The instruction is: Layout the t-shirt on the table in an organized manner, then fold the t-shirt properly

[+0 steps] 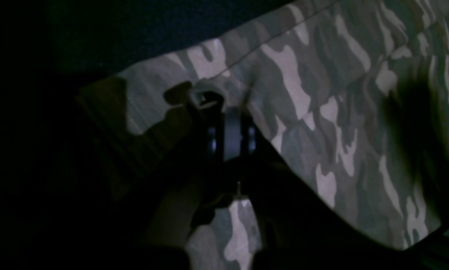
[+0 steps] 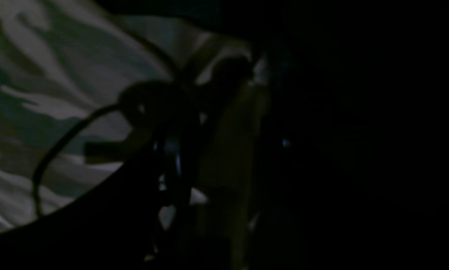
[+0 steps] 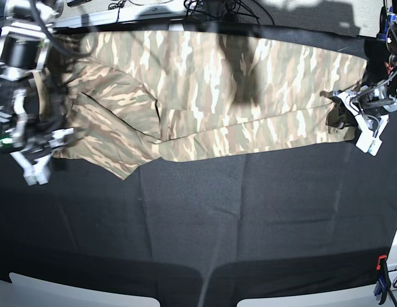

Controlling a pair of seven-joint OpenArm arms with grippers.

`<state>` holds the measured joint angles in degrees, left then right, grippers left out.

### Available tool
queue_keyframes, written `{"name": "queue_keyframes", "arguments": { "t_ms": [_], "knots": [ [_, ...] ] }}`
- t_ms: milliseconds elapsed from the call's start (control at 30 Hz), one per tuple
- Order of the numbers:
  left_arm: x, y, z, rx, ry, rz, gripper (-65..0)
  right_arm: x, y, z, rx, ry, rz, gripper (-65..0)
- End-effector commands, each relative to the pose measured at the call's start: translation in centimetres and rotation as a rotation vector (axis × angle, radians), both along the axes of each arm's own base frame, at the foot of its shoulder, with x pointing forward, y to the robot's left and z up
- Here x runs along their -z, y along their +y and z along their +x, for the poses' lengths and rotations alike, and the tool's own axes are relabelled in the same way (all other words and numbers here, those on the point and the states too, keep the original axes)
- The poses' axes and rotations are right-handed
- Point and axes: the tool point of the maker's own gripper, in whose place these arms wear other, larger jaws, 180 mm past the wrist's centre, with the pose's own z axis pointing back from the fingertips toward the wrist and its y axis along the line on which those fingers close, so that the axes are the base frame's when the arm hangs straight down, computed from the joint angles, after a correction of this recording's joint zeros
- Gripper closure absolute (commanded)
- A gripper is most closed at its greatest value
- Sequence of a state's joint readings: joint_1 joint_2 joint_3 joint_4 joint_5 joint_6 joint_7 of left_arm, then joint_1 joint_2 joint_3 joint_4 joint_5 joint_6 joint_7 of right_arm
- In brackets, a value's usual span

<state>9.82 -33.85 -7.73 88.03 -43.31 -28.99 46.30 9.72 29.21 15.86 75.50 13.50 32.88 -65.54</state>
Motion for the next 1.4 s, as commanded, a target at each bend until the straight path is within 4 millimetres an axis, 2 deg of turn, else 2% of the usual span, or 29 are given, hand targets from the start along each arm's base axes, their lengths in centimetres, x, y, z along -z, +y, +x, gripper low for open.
{"name": "queue_keyframes", "arguments": {
  "t_ms": [0, 100, 267, 467, 667, 800, 967, 1100, 1300, 1367],
  "knots": [
    [-1.5, 0.4, 1.1, 0.003, -0.055, -0.001, 0.0, -2.3, -1.2, 1.5, 0.01, -0.064, -0.024, -27.5],
    [-1.5, 0.4, 1.1, 0.003, -0.055, -0.001, 0.0, -3.3, -1.7, 2.2, 0.02, -0.089, -0.032, -27.5],
    [-1.5, 0.4, 1.1, 0.003, -0.055, 0.0, 0.0, -4.2, 1.6, 3.7, -0.011, -0.168, 0.157, -27.5],
    [-1.5, 0.4, 1.1, 0.003, -0.055, 0.0, 0.0, -3.5, 3.6, 3.8, -0.081, -0.166, 0.196, -27.5],
    [-1.5, 0.4, 1.1, 0.003, -0.055, 0.0, 0.0, -2.2, 5.1, 4.3, -0.113, -0.179, 0.16, -27.5],
    [-1.5, 0.4, 1.1, 0.003, -0.055, 0.0, 0.0, -2.1, 5.1, 4.9, -0.119, -0.208, 0.122, -27.5],
    [-1.5, 0.4, 1.1, 0.003, -0.055, 0.0, 0.0, -1.8, 4.4, 4.6, -0.115, -0.197, 0.099, -27.5],
    [-1.5, 0.4, 1.1, 0.003, -0.055, 0.0, 0.0, -0.5, 3.8, 3.9, -0.095, -0.154, 0.098, -27.5],
    [-1.5, 0.4, 1.1, 0.003, -0.055, 0.0, 0.0, 0.3, 4.7, 3.2, -0.084, -0.109, 0.17, -27.5],
    [-1.5, 0.4, 1.1, 0.003, -0.055, 0.0, 0.0, 0.4, 5.6, 2.7, -0.107, -0.087, 0.214, -27.5]
  ]
}}
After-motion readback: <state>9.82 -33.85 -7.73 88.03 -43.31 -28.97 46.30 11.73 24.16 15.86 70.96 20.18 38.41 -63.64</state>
